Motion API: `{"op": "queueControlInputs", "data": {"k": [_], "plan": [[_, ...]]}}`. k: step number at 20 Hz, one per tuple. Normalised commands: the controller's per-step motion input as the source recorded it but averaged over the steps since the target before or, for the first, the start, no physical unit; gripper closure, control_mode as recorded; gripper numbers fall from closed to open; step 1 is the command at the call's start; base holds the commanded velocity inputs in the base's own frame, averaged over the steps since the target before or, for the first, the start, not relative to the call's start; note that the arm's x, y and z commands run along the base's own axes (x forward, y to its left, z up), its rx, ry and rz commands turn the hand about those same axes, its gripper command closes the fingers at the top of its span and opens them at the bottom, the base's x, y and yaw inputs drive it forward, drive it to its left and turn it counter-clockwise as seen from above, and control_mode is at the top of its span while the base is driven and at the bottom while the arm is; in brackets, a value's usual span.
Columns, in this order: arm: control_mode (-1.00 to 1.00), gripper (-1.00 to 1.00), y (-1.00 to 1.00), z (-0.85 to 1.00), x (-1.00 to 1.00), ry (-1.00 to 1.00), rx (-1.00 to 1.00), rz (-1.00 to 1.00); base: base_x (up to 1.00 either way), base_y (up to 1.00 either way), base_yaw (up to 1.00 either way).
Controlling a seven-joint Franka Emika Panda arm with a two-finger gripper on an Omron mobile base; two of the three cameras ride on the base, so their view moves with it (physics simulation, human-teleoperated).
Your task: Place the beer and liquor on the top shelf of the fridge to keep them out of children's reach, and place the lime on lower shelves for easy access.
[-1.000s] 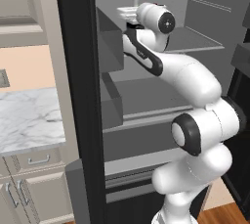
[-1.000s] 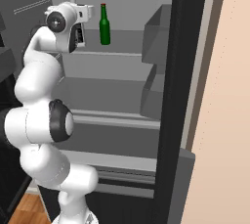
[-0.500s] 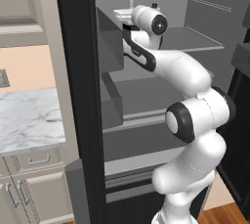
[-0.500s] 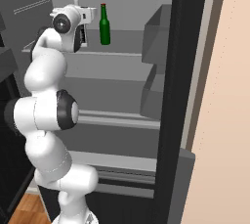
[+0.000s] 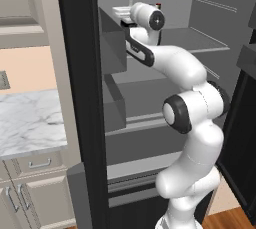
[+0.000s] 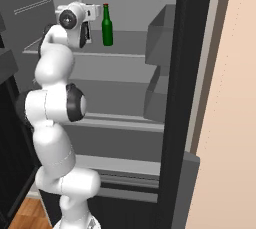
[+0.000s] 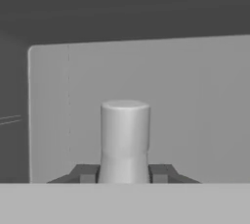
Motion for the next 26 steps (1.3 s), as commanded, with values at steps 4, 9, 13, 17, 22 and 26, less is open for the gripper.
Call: {"op": "queueControlInputs", "data": {"k": [4,9,13,17,22,26], "plan": [[-1.0,-1.0,0.04,0.0,0.11,0.0,0.0,0.0,0.0,0.0,0.0],[-1.0,-1.0,0.0,0.0,0.0,0.0,0.0,0.0,0.0,0.0,0.0],[-1.0,-1.0,0.0,0.04,0.0,0.0,0.0,-0.02,0.0,0.0,0.0],[-1.0,-1.0,-0.01,0.2,-0.24,0.1,0.0,-0.04,0.0,0.0,0.0],[-1.0,-1.0,-0.03,0.11,-0.69,0.17,-0.04,-0.01,0.0,0.0,0.0],[-1.0,-1.0,-0.02,-0.01,-0.91,0.16,-0.07,0.0,0.0,0.0,0.0]]}}
